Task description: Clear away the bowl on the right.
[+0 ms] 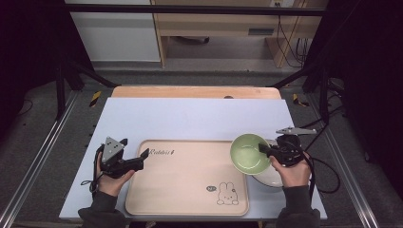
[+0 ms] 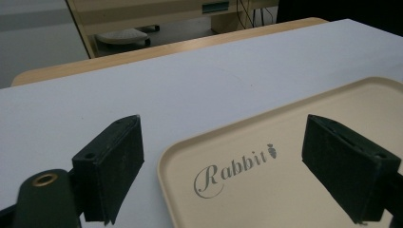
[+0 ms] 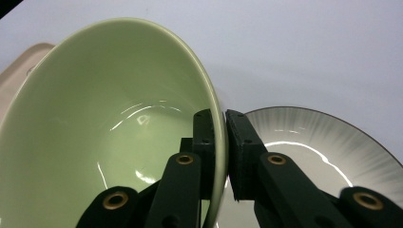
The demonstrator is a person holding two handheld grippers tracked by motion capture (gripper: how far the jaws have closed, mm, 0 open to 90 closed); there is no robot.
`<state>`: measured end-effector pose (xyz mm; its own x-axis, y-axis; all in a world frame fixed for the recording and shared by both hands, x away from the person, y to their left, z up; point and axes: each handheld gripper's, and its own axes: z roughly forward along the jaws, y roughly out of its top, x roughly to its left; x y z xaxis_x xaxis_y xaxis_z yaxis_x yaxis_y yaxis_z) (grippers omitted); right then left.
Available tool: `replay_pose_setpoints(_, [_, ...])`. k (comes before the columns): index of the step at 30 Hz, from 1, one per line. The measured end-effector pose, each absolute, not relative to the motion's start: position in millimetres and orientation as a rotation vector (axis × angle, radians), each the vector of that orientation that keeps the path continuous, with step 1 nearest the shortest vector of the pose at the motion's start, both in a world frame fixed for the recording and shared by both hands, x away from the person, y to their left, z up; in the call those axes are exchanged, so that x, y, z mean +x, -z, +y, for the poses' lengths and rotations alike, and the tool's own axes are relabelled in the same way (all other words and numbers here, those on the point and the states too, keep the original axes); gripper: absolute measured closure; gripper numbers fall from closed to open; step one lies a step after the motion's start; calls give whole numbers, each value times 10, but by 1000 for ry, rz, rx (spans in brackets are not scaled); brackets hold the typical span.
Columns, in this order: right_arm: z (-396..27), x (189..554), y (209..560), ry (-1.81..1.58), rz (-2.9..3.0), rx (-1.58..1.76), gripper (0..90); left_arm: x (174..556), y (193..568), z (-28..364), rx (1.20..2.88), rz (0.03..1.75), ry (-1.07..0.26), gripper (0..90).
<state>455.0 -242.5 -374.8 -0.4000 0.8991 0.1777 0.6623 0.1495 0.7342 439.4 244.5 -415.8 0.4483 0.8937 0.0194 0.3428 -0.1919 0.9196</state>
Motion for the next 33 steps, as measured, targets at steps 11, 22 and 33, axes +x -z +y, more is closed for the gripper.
replay_pose_setpoints(11, [-2270,4554,3708,-1115,2156,1475,834,4384,4144,2427,1746,1057,-722,132])
replay_pose_setpoints(22, [-2130,4602,3635,-1172,2160,1473,834,4408,4176,2439,1742,1071,-698,131])
replay_pose_setpoints(33, [-1911,4696,3601,-1176,2185,1421,832,4391,4155,2404,1755,1047,-709,128])
